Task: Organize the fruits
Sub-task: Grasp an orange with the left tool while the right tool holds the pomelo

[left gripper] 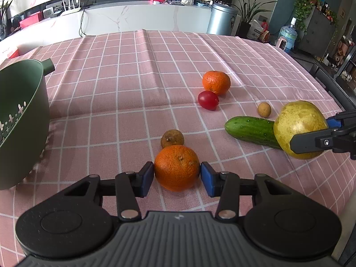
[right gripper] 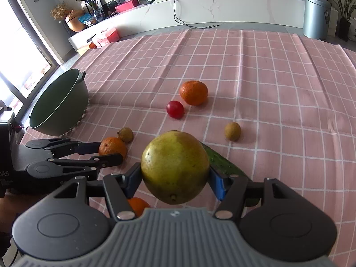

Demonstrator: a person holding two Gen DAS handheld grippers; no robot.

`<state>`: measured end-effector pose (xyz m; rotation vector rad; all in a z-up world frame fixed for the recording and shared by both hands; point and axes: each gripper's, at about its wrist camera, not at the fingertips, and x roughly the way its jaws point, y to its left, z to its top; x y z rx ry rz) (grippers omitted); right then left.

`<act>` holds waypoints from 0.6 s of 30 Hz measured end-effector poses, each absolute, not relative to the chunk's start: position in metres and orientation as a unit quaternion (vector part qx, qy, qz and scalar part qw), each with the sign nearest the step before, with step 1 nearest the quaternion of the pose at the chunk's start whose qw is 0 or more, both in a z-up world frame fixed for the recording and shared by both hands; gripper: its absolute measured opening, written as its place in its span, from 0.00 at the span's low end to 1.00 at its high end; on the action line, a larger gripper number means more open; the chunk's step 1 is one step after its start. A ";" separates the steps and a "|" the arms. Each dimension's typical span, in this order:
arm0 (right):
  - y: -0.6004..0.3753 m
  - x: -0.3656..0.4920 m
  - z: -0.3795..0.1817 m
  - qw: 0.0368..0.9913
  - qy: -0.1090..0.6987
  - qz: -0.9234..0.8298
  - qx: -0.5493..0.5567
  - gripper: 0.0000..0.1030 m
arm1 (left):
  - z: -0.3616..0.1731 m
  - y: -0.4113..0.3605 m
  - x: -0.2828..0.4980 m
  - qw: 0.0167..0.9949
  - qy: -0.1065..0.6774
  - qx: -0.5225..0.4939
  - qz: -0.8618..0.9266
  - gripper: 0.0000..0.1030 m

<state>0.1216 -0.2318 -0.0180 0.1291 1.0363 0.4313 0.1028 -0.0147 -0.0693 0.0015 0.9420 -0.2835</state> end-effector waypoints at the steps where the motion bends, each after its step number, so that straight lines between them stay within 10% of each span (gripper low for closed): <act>1: -0.232 0.121 -0.018 0.844 0.491 0.204 0.061 0.59 | -0.069 -0.015 0.103 0.881 0.453 0.000 -0.135 0.50; 18: -0.167 0.143 0.036 0.853 0.454 0.258 0.001 0.59 | 0.046 0.079 0.115 0.900 0.407 0.062 -0.145 0.50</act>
